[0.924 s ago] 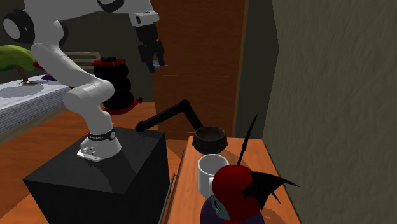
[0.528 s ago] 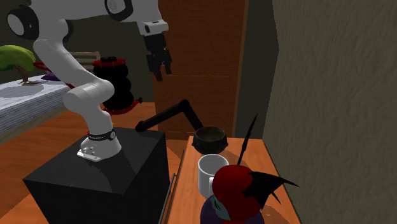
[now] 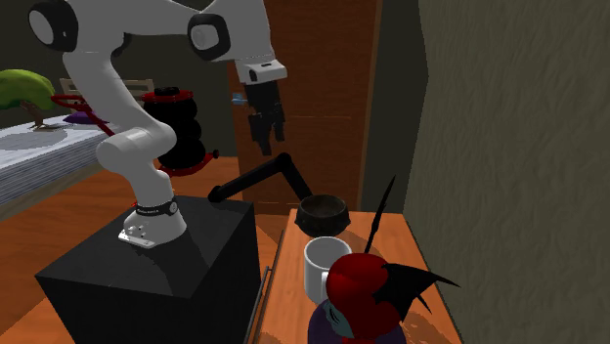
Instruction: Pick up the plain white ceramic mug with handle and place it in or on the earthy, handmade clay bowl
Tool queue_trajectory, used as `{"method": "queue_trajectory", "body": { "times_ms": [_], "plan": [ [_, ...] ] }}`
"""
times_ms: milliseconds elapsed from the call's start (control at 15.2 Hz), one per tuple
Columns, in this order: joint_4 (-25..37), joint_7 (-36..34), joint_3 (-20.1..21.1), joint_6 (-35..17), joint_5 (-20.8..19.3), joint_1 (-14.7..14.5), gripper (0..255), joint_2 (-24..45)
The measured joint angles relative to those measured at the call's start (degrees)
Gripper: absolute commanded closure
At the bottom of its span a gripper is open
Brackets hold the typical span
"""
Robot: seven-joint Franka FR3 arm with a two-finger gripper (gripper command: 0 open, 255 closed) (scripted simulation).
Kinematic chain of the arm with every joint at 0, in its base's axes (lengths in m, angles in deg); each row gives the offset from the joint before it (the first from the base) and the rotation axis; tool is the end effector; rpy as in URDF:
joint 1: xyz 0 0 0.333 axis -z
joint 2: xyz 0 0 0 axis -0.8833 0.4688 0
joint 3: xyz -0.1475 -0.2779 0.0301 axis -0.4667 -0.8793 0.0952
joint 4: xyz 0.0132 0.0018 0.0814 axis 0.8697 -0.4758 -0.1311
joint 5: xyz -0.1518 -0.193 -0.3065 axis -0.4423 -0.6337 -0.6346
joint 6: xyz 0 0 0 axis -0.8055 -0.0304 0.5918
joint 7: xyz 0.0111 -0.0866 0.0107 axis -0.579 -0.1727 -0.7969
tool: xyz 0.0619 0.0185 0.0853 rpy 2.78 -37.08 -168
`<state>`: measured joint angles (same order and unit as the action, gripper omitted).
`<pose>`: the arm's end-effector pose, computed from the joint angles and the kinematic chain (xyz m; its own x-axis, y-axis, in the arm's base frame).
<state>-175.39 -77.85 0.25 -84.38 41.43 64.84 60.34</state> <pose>0.4326 -0.0814 0.5340 0.9847 -0.1057 0.1387 -0.0978 -0.9932 -0.0625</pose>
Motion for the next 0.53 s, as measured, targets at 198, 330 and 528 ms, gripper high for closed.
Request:
{"method": "queue_trajectory", "body": {
  "times_ms": [198,330,528],
  "plan": [
    [2.03,1.83,-1.52,-3.63,-0.25,0.57,0,5.89],
    [4.06,2.59,-2.15,-5.89,-0.11,0.7,0,10.37],
    [6.77,4.0,-3.18,-8.64,0.17,1.17,0,16.08]
  ]
}}
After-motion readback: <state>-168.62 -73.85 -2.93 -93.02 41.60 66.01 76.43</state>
